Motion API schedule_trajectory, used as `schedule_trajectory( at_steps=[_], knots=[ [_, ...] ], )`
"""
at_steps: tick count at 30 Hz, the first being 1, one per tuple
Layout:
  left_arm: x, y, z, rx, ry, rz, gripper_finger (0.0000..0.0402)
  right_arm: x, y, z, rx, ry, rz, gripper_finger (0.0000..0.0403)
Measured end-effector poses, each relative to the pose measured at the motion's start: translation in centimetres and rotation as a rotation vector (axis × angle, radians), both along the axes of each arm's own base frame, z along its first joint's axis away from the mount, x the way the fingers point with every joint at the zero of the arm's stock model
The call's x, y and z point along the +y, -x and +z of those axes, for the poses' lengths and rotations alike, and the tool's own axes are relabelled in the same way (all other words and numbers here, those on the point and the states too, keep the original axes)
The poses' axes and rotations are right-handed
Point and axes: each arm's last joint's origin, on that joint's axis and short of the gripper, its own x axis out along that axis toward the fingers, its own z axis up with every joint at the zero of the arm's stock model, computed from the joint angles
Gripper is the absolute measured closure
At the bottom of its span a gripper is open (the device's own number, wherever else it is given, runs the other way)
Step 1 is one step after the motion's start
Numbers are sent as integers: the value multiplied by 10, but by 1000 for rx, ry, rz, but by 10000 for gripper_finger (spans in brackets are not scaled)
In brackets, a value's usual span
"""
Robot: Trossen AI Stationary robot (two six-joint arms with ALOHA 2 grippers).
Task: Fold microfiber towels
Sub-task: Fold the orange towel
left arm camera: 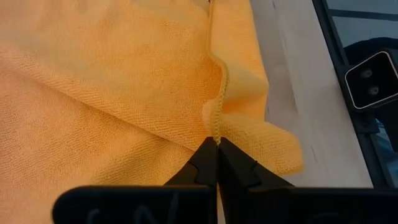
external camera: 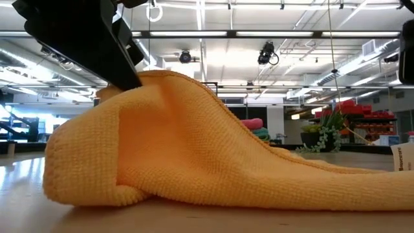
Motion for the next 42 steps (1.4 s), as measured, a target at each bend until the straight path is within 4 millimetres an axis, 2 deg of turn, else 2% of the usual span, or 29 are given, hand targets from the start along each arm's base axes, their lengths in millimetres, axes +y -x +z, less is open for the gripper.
schedule_trajectory(
  at_steps=[6,11,14,19,25,34,38,42],
  knots=[
    [0,0,0,1,-1,0,376,5,-1,4,-47,-20,37,185],
    [0,0,0,2,0,1,394,5,-1,4,-40,-27,37,219],
    [0,0,0,2,1,3,390,5,-1,4,-38,-32,32,231],
    [0,0,0,2,1,3,374,2,-4,4,-43,-27,13,234],
    [0,0,0,2,2,3,394,-3,-9,4,-42,-17,9,237],
    [0,0,-1,4,0,2,373,0,-6,4,-31,-26,37,296],
    [0,0,-1,4,-1,2,389,-1,-7,1,-25,-18,30,287],
    [0,0,-1,4,-1,2,393,0,-7,-5,-8,-8,29,249]
  ],
)
